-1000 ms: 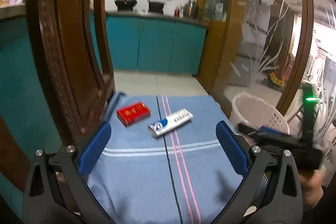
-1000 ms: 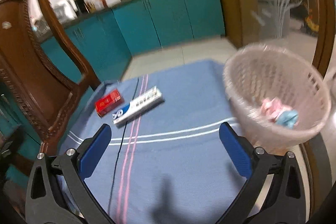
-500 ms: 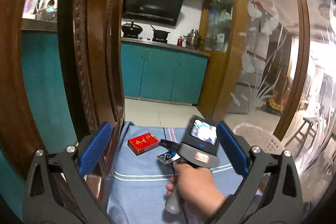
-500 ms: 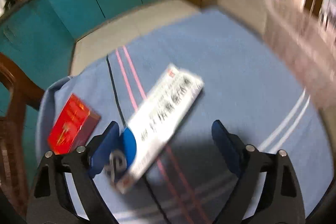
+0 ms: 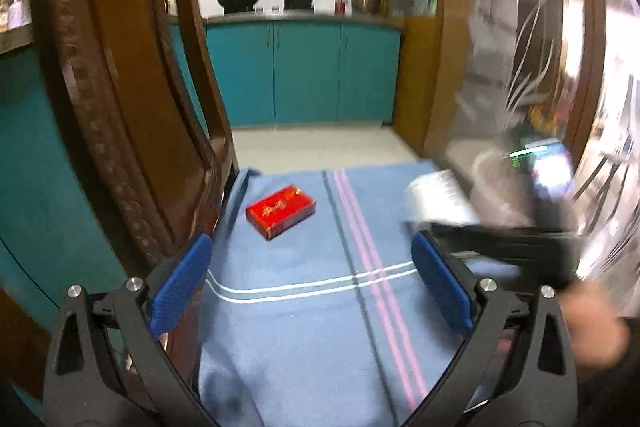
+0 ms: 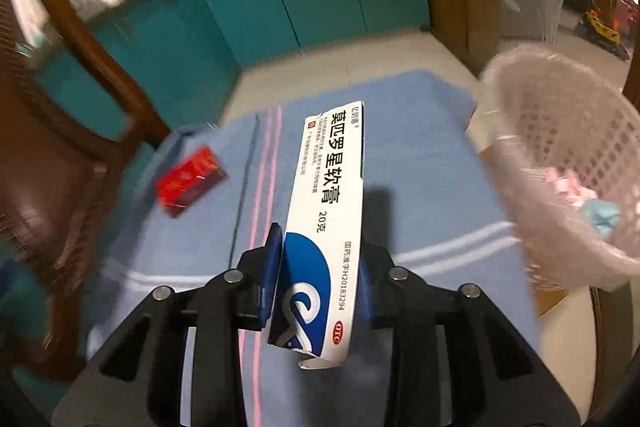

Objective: Collect trash
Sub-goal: 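Grasp the white-and-blue ointment box with the right gripper, then grasp the red cigarette pack with the left while the right holds the ointment box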

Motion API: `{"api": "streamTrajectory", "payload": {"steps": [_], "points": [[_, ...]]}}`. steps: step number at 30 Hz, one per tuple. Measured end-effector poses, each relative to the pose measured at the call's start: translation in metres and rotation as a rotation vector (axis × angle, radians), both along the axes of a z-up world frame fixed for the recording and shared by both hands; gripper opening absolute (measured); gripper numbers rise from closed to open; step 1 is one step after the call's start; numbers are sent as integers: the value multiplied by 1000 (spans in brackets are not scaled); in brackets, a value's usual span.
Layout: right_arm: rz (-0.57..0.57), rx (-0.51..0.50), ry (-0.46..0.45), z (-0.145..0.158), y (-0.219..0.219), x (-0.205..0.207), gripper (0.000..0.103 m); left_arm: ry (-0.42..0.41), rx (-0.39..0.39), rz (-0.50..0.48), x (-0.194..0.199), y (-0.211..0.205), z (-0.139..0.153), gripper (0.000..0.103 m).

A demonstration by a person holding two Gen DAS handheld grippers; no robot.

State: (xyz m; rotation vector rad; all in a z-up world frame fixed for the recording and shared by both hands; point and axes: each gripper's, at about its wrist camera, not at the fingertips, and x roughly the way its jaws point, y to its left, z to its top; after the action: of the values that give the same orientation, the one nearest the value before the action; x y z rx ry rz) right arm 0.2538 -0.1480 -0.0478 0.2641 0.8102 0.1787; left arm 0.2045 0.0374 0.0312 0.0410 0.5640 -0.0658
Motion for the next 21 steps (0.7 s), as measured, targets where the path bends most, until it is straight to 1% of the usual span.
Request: {"api": "streamTrajectory", "payload": {"steps": [1, 2, 3, 4, 5, 6, 8, 9, 10, 11, 14, 16, 18, 20, 21], "points": [[-1, 29, -26, 5, -10, -16, 33, 23, 14, 4, 10, -2, -3, 100], [-15, 62, -26, 8, -19, -25, 33, 53, 20, 4, 21, -4, -7, 100], [-17, 124, -20, 10, -27, -31, 33, 75, 20, -1, 30, -5, -11, 100], [-8, 155, -24, 13, -30, -34, 33, 109, 33, -4, 49, -8, -16, 100], [3, 149, -36, 18, -30, -37, 33, 126, 61, 0, 63, -12, -21, 99], [24, 120, -68, 23, -27, -39, 33, 143, 92, -5, 76, -14, -26, 99], [38, 105, -85, 27, -22, -36, 33, 231, 208, -29, 114, -27, -46, 99], [45, 117, -82, 26, -24, -36, 33, 251, 252, -30, 127, -31, -53, 99], [51, 132, -79, 27, -26, -35, 33, 268, 280, -36, 142, -34, -61, 99], [52, 142, -78, 27, -29, -34, 33, 280, 285, -22, 155, -34, -66, 99], [60, 167, -74, 26, -30, -33, 33, 373, 184, 78, 194, -17, -85, 99], [69, 173, -72, 26, -29, -30, 33, 425, 126, 162, 211, -6, -96, 99], [73, 185, -66, 26, -31, -29, 33, 422, 91, 241, 217, 2, -102, 99], [72, 196, -61, 25, -34, -28, 34, 397, 53, 328, 221, 4, -106, 99], [71, 203, -58, 24, -35, -28, 34, 384, 13, 367, 222, 4, -107, 99]]}}
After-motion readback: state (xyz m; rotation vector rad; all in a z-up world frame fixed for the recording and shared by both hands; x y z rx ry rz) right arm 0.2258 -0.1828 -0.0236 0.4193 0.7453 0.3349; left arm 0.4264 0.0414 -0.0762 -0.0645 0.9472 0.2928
